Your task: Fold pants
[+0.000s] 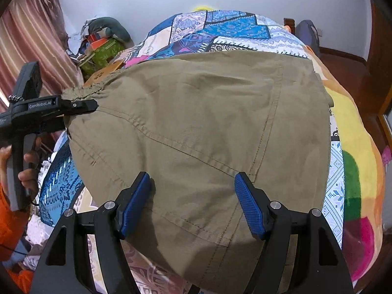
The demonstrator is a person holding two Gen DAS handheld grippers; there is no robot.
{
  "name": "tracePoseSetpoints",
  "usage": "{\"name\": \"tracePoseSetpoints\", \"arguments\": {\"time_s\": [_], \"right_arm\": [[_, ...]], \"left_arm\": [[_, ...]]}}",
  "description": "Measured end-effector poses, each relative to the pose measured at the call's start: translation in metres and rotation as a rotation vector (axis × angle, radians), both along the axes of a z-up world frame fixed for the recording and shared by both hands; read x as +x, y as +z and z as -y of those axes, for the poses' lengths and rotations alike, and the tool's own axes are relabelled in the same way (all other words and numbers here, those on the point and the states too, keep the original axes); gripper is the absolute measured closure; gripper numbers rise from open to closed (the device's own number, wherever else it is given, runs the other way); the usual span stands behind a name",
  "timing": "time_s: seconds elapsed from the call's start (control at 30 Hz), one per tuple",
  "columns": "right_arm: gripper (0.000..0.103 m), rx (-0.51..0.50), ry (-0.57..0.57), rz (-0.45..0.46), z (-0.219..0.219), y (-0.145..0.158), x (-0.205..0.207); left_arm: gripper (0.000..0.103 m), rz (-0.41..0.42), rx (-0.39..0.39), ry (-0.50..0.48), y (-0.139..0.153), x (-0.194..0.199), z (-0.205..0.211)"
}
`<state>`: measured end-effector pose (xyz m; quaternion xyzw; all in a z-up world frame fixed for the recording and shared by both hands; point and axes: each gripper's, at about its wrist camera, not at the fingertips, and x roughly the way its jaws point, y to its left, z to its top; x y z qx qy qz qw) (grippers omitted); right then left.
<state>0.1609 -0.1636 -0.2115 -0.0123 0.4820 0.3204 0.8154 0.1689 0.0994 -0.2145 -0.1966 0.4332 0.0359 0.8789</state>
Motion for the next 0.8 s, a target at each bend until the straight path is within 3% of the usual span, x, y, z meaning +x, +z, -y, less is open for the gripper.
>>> {"name": "tracePoseSetpoints", "arguments": {"time_s": [0.2,0.4,0.53,0.6,0.8], "right_arm": [[0.035,0.002,-0.014,0.030,-0.013,0.023,0.002],[0.035,0.000,0.102,0.068,-0.073,0.031,-0.008],[0.034,-0.038,0.231,0.029,-0.116,0.017,-0.021],[0.032,-0.054,0.264,0.062,-0.127,0.016,-0.029],[0.035,-0.021,0.211,0.046,-0.104,0.023,-0.026]], "left_arm": [[0.071,0.082,0.304,-0.037,0.030,-0.024,0.016],[0.071,0.121,0.483,0.002,0.049,-0.058,0.007],[0.071,0.150,0.523,0.024,0.061,-0.073,0.002],[0.071,0.163,0.548,0.014,0.064,-0.075,0.007],[0.072,0.240,0.584,-0.056,0.082,-0.071,0.041]]}}
